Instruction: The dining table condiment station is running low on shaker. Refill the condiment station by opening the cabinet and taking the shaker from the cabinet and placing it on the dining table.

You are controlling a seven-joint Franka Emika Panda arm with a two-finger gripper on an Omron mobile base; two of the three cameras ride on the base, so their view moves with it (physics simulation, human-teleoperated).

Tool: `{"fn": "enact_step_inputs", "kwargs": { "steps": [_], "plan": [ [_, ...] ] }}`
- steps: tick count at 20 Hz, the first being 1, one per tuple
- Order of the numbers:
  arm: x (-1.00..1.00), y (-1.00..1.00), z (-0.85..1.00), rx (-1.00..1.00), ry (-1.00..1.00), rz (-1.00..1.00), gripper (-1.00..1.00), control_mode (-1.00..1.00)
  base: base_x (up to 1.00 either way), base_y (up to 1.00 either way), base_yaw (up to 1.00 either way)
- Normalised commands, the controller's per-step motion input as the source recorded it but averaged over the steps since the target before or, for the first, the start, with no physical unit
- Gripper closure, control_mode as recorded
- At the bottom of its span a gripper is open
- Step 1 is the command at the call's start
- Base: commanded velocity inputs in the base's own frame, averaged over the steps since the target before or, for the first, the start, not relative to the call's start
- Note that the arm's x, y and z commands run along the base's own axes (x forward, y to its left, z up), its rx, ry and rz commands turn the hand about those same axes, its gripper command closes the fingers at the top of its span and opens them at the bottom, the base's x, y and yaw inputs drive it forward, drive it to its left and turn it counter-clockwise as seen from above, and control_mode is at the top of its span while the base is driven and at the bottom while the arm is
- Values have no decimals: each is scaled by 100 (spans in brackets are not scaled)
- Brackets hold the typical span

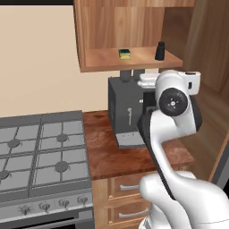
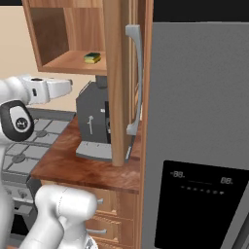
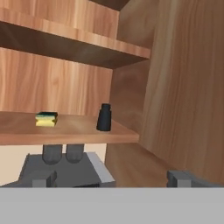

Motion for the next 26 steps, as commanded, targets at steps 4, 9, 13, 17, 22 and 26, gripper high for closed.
{"fn": "enact_step_inputs", "kwargs": {
  "steps": [4,9,13,17,22,26],
  "plan": [
    [22,0,0,0,1,0,-100,-100,0,0,0],
    [32,-7,0,3,1,-3,-100,-100,0,0,0],
    [28,-19,0,5,0,-4,-100,-100,0,0,0],
    [30,-19,0,4,0,-3,-100,-100,0,0,0],
    [38,-12,0,3,0,-2,-100,-100,0,0,0],
    [58,0,0,0,1,-1,-100,-100,0,0,0]
  ]
}}
